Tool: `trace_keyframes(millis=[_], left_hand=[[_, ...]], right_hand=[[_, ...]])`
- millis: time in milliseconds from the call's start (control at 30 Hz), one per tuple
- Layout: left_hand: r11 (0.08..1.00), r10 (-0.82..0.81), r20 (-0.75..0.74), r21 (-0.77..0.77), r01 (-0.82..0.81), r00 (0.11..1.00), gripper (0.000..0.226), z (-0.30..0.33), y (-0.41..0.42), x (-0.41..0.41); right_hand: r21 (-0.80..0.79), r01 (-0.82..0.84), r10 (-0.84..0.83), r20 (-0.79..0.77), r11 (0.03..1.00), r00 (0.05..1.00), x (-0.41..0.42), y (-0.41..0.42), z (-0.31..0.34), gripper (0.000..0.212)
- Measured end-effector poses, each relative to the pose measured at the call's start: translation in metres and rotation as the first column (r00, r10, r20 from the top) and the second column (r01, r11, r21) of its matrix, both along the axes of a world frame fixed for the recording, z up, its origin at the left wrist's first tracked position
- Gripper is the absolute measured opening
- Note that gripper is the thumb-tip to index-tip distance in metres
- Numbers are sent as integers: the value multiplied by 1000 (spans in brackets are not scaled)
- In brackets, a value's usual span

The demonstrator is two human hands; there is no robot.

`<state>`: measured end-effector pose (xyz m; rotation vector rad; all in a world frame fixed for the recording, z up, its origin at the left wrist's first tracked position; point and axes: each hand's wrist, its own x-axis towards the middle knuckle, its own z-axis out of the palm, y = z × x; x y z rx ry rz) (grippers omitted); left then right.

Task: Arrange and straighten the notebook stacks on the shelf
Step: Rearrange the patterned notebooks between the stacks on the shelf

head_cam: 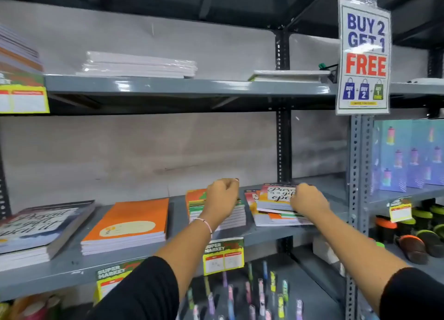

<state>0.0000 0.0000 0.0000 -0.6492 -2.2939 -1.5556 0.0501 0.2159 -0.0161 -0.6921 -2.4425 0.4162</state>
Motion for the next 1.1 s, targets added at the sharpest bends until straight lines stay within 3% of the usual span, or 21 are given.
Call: trace_keyframes(millis=[67, 133, 267, 333, 433, 500, 567, 700, 833, 933, 1100], left_hand=[[992, -34, 123, 124, 19, 992, 38, -5, 29, -9], [995, -16, 197, 97, -3, 980, 27, -7, 59, -14], [975, 127, 209, -208, -83, 970, 28, -5, 99, -21], [928, 163, 257, -367, -59, 953, 38, -9, 115, -29], [873, 189, 317, -488, -11, 930, 47, -12, 132, -35], [918, 165, 407, -396, 10, 898, 45, -13, 139, -35], [971, 99, 513, -236, 29, 853, 35, -13, 144, -33], [993, -112, 623, 94, 68, 774, 23, -5, 146, -16], [970, -158, 582, 244, 14, 798, 33, 1, 136, -7], [949, -131, 544, 311, -54, 829, 39, 5, 121, -9], [869, -195, 508, 486, -92, 839, 13, 24, 63, -5]], right_hand=[[-93, 68, -67, 12, 993, 998, 7, 27, 0, 25], [-177, 112, -100, 76, 978, 992, 11, 53, -1, 32], [-269, 88, -47, 155, 959, 987, 13, 79, 3, 53], [-297, 72, -17, 183, 952, 983, 12, 87, 7, 51], [-318, 63, 23, 259, 946, 966, 5, 96, 12, 57], [-313, 50, 50, 304, 949, 951, 0, 101, 14, 63], [-310, 35, 73, 328, 950, 942, -3, 105, 17, 54], [-379, 23, 107, 319, 925, 942, 0, 104, 21, 54], [-568, -83, 192, 135, 819, 972, 7, 98, 29, 59], [-654, -207, 225, -58, 727, 973, 14, 85, 47, 45], [-716, -442, 243, -370, 540, 897, -4, 37, 76, 22]])
